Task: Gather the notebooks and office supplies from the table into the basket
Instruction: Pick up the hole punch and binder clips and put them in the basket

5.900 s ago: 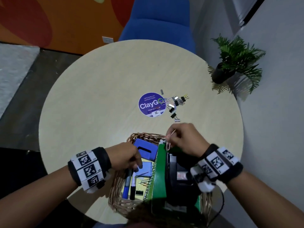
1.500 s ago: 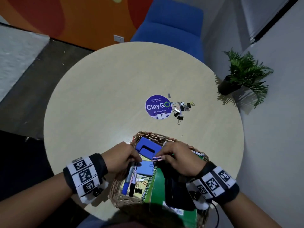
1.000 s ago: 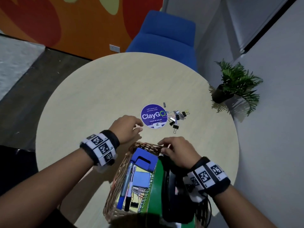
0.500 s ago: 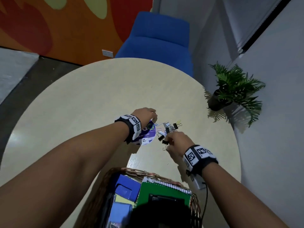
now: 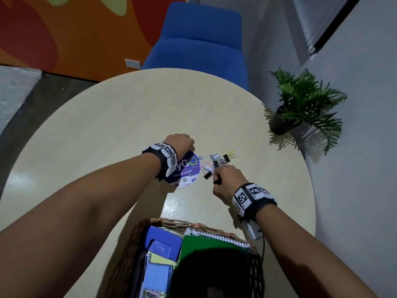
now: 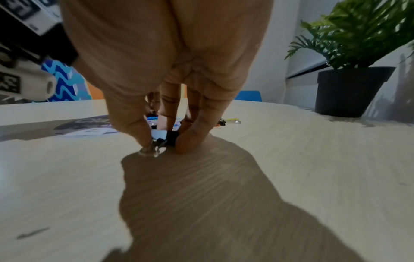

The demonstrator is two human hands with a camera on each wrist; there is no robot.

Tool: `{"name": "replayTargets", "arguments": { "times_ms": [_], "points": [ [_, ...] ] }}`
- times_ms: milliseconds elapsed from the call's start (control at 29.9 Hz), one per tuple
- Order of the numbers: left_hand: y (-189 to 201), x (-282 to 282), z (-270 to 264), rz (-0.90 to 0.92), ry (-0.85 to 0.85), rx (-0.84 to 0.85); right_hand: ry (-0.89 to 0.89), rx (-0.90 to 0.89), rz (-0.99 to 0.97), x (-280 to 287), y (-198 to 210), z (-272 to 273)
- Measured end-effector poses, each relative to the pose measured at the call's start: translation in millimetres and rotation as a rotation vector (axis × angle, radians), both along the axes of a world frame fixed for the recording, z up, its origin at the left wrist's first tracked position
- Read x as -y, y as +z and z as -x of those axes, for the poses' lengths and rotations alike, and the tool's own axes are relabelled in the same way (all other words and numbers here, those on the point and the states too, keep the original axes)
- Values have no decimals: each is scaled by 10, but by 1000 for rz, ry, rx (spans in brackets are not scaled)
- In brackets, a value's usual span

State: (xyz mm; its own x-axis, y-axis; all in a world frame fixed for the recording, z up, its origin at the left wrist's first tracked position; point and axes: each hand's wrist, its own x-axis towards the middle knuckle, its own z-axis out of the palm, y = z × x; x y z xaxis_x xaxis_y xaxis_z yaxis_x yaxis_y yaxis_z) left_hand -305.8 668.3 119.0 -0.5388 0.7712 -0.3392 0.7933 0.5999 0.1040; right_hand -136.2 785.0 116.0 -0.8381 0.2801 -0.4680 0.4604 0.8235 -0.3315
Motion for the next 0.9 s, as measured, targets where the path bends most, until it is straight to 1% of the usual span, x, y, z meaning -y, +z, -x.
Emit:
{"name": "replayTargets", "arguments": {
  "times_ms": [67,134,234,335,401,468,569,636,703,836,903],
  "points": [
    [212,103,-13,-46,64,60,-34,-9,40,-10,74,-10],
    [462,252,-105,-151,105,135,-52,-25,66,-33,175,-27],
    [813,649,-435,-272,68,313,-18,-45,106,-26,397,-54],
    [973,1149,-858,-326,36,489,51,-79,89,89,744,-127],
    [960,1461,-1126,-332,53,550,55,-144,118,233,1008,-216],
    [869,1724,-1367,-296,58,562,63,-184,170,438,1209,-370],
    [716,1993,-1638,-237,66,584,101,-178,260,797,1373,-627],
    [644,2103,-1754,-205,67,601,143,-135,302,1026,1404,-776],
    [614,2205,-1829,-191,68,576,180,-100,303,1229,1369,-905],
    [629,2435,-1855,-299,179,546,218,-44,274,1564,1295,-1089],
    [645,2547,-1852,-371,243,553,223,-39,324,1715,1256,-1154]
  ]
}}
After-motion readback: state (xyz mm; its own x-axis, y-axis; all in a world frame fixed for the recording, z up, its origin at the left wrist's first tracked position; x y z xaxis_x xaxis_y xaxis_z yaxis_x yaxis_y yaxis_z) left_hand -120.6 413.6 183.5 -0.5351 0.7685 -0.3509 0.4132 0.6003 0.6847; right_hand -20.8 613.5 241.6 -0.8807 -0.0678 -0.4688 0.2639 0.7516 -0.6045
